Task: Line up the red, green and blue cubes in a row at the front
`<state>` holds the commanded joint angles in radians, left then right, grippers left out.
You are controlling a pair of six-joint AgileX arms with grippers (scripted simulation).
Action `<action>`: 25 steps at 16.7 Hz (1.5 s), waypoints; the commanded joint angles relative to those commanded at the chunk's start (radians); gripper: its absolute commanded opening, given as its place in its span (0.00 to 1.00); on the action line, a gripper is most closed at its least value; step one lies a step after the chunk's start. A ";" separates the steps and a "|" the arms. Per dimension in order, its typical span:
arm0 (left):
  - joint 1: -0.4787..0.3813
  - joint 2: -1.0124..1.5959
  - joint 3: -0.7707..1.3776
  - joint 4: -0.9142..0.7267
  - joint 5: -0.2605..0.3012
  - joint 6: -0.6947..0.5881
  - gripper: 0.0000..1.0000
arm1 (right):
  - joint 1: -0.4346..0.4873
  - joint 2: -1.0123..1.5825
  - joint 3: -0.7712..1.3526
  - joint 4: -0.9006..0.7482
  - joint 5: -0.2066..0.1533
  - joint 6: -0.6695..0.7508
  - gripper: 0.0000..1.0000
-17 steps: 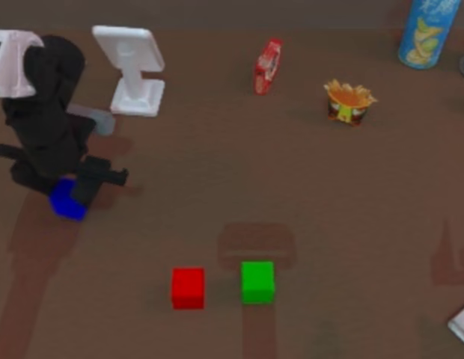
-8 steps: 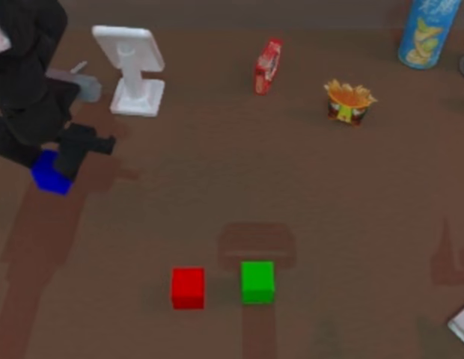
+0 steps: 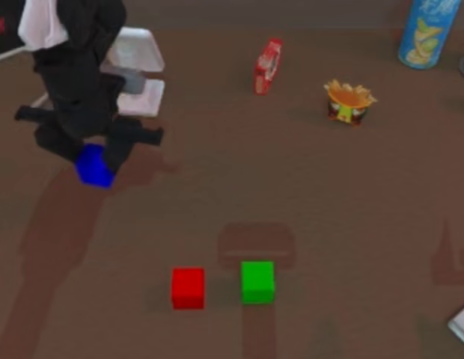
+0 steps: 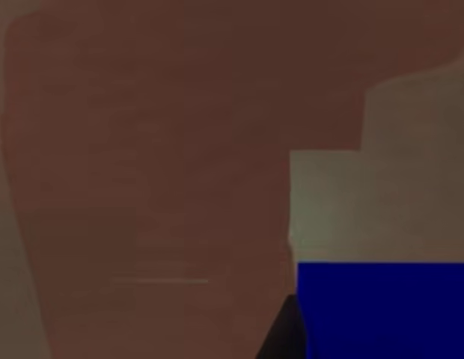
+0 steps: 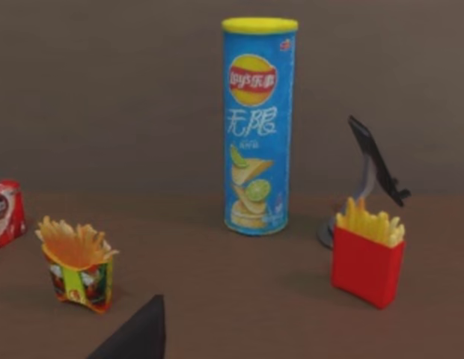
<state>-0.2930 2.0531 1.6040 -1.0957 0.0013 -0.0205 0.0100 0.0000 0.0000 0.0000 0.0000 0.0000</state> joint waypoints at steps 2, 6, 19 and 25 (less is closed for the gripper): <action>-0.103 0.049 0.077 -0.040 -0.004 -0.139 0.00 | 0.000 0.000 0.000 0.000 0.000 0.000 1.00; -0.341 0.149 0.244 -0.128 -0.013 -0.495 0.00 | 0.000 0.000 0.000 0.000 0.000 0.000 1.00; -0.701 0.250 0.477 -0.231 -0.030 -0.964 0.00 | 0.000 0.000 0.000 0.000 0.000 0.000 1.00; -0.702 0.268 0.363 -0.098 -0.030 -0.963 0.00 | 0.000 0.000 0.000 0.000 0.000 0.000 1.00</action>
<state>-0.9948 2.3208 1.9670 -1.1939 -0.0287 -0.9830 0.0100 0.0000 0.0000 0.0000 0.0000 0.0000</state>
